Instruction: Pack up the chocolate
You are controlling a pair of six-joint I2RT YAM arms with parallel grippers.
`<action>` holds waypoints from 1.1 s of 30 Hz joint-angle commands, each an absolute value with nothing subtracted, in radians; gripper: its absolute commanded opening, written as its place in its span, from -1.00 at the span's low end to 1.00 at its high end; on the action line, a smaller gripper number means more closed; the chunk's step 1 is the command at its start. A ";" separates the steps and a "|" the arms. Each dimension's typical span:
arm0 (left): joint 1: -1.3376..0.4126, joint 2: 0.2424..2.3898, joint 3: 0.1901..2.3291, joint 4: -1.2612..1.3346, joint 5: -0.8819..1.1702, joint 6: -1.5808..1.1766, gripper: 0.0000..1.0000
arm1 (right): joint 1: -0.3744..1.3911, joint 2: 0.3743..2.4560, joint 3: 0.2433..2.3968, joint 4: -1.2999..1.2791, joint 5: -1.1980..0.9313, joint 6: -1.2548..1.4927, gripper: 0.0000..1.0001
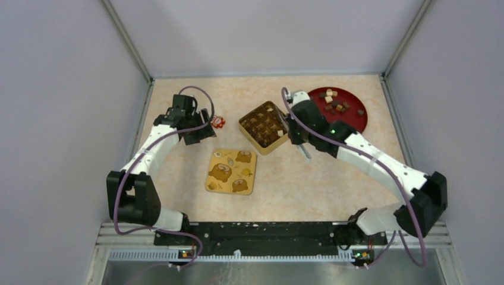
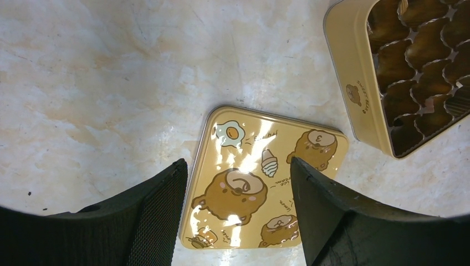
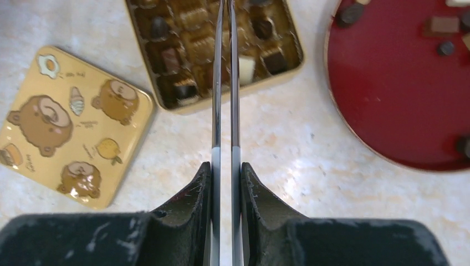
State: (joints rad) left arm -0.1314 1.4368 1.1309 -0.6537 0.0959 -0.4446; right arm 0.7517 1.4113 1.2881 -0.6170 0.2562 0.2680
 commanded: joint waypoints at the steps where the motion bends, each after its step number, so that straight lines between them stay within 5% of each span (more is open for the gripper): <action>1: -0.126 1.403 1.117 -0.618 0.124 -0.435 0.47 | 0.756 1.225 1.152 -0.627 0.390 0.312 -0.92; 7: -0.126 1.419 1.119 -0.612 0.151 -0.458 0.46 | 0.756 1.023 0.976 -0.709 0.382 0.366 -0.89; 18: -0.126 1.411 1.120 -0.615 0.140 -0.446 0.46 | 0.758 0.973 0.830 -0.733 0.403 0.479 -0.85; 25: -0.126 1.414 1.094 -0.602 0.174 -0.463 0.45 | 0.758 0.993 0.690 -0.476 0.397 0.464 -0.82; 30: -0.126 1.391 1.081 -0.605 0.176 -0.460 0.46 | 0.758 1.040 0.610 -0.302 0.415 0.456 -0.70; 33: -0.126 1.385 1.077 -0.604 0.173 -0.454 0.48 | 0.758 1.085 0.587 -0.243 0.406 0.447 -0.42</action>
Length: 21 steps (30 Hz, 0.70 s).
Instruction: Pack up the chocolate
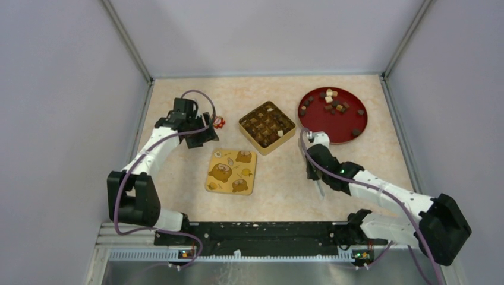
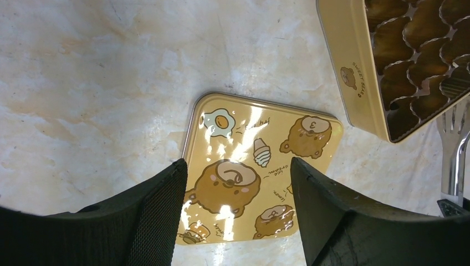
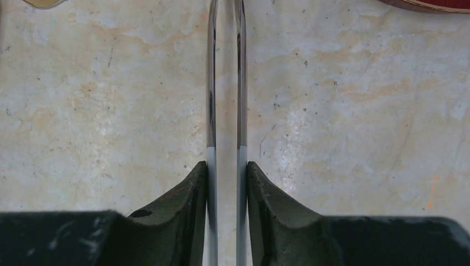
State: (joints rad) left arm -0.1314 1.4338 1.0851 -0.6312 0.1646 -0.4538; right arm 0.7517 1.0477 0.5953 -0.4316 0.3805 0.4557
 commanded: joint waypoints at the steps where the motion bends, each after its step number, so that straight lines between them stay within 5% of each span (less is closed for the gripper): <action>1: -0.126 1.385 1.077 -0.606 0.173 -0.454 0.47 | 0.758 1.095 0.585 -0.227 0.399 0.446 -0.31; 10: -0.126 1.390 1.078 -0.616 0.175 -0.442 0.48 | 0.758 1.162 0.633 -0.225 0.435 0.420 0.29; 21: -0.099 1.435 1.010 -0.625 0.137 -0.491 0.77 | 0.793 1.182 0.793 -0.203 0.239 0.459 0.47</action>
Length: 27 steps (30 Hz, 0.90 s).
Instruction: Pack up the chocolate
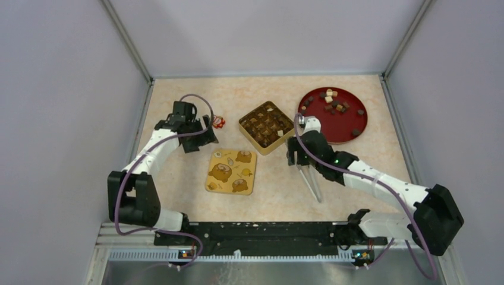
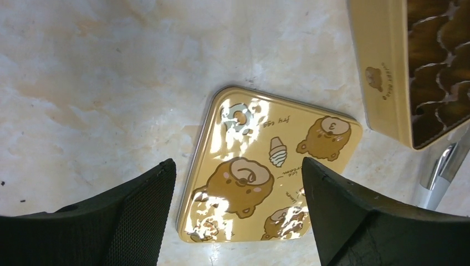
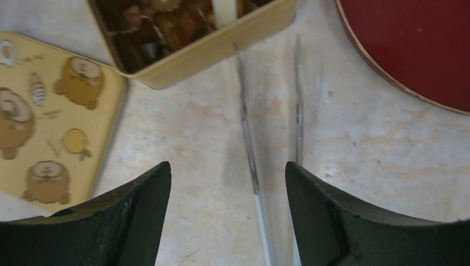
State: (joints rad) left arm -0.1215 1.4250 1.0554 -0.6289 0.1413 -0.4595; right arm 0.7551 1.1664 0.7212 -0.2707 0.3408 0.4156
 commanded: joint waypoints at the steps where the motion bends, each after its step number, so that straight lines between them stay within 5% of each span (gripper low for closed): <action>1: -0.092 1.430 0.994 -0.624 0.139 -0.498 0.80 | 0.810 1.193 0.799 -0.180 0.223 0.480 0.47; 11: -0.069 1.408 0.767 -0.426 0.231 -0.535 0.87 | 0.930 1.386 0.741 0.113 0.171 0.743 0.49; 27: -0.071 1.572 0.713 -0.363 0.587 -0.559 0.90 | 0.931 1.555 0.676 0.309 0.219 0.993 0.49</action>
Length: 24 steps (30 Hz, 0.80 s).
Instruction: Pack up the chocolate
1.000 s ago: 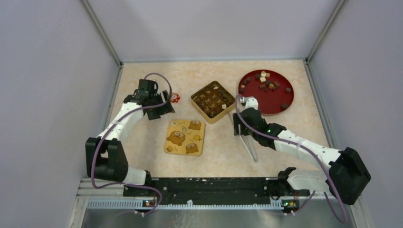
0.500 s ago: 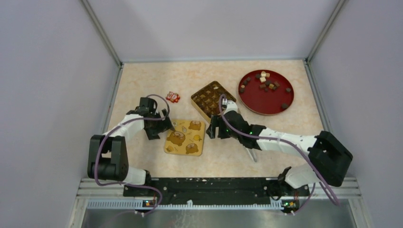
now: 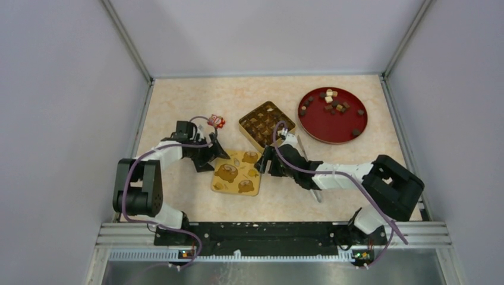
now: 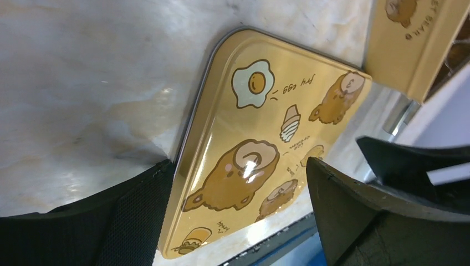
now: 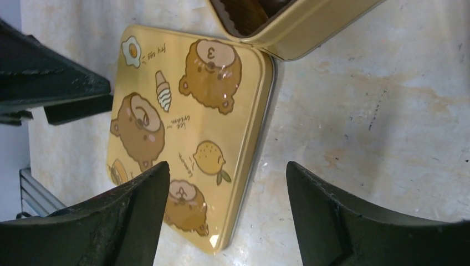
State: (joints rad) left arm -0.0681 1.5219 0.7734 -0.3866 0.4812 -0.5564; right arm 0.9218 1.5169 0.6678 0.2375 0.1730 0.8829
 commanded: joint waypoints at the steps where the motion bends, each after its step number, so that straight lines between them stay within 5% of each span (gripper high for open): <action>1: -0.071 1.573 0.711 -0.360 0.608 -0.563 0.90 | 0.932 1.572 0.678 0.312 0.221 1.004 0.49; 8: -0.070 1.579 0.672 -0.266 0.838 -0.609 0.88 | 0.932 1.653 0.654 0.382 0.150 1.074 0.49; 16: -0.071 1.482 0.665 -0.330 0.841 -0.603 0.85 | 0.917 1.656 0.621 0.417 0.127 1.098 0.49; 24: -0.071 1.377 0.647 -0.303 0.909 -0.624 0.36 | 0.905 1.676 0.606 0.455 0.092 1.111 0.48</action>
